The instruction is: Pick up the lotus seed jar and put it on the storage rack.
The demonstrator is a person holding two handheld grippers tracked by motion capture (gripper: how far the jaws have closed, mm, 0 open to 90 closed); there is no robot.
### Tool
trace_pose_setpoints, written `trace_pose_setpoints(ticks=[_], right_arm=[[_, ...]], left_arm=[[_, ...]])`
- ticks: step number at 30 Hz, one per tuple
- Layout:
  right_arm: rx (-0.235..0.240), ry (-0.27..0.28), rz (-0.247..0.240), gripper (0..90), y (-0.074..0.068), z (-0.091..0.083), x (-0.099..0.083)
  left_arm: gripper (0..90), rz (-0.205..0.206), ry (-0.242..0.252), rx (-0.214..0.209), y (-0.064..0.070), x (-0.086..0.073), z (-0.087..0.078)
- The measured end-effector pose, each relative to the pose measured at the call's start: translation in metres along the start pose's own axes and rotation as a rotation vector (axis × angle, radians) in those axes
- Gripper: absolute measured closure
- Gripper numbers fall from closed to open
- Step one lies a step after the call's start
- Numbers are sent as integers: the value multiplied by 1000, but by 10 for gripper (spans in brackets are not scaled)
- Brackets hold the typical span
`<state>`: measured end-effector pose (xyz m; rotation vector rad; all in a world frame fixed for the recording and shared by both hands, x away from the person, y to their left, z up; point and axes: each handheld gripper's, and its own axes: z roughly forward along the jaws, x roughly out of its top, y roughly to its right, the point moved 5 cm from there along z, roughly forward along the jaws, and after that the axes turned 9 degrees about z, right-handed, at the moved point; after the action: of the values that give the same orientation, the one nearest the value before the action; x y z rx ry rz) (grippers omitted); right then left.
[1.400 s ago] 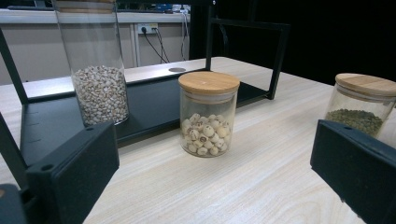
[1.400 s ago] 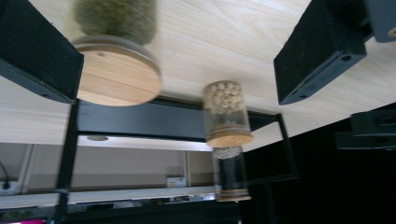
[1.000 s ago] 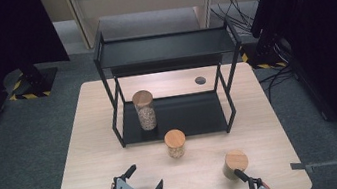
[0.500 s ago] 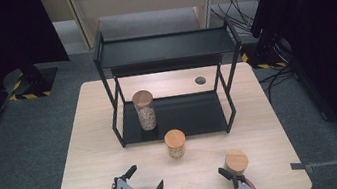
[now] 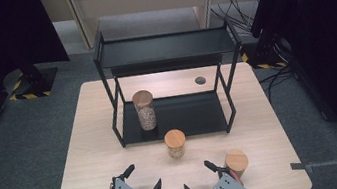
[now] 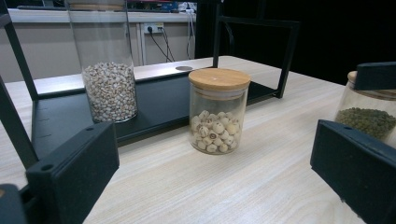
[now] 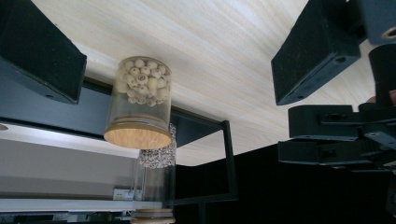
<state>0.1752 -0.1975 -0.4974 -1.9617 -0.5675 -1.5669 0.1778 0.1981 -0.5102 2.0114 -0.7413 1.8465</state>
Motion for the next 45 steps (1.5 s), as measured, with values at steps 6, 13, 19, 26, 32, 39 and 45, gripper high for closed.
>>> trace_pose_setpoints(ticks=[6,13,19,26,32,39,45], right_arm=[[-22,-1,-9,38,-1,18,4],[-51,-10,-13,38,0,38,7],[-77,-22,-14,39,-2,52,8],[-119,-30,-18,43,0,68,11],[-146,-57,-2,48,4,83,9],[-171,-62,-17,57,1,96,10],[-188,-77,-8,97,7,107,11]], left_arm=[[6,3,2,1,0,0,0],[7,3,3,-2,0,-1,0],[7,4,2,-2,0,-1,0],[7,3,-2,-5,0,-1,0],[6,2,3,-4,0,-1,0],[7,2,6,-3,-1,0,-1],[6,0,6,-4,-1,0,-1]])
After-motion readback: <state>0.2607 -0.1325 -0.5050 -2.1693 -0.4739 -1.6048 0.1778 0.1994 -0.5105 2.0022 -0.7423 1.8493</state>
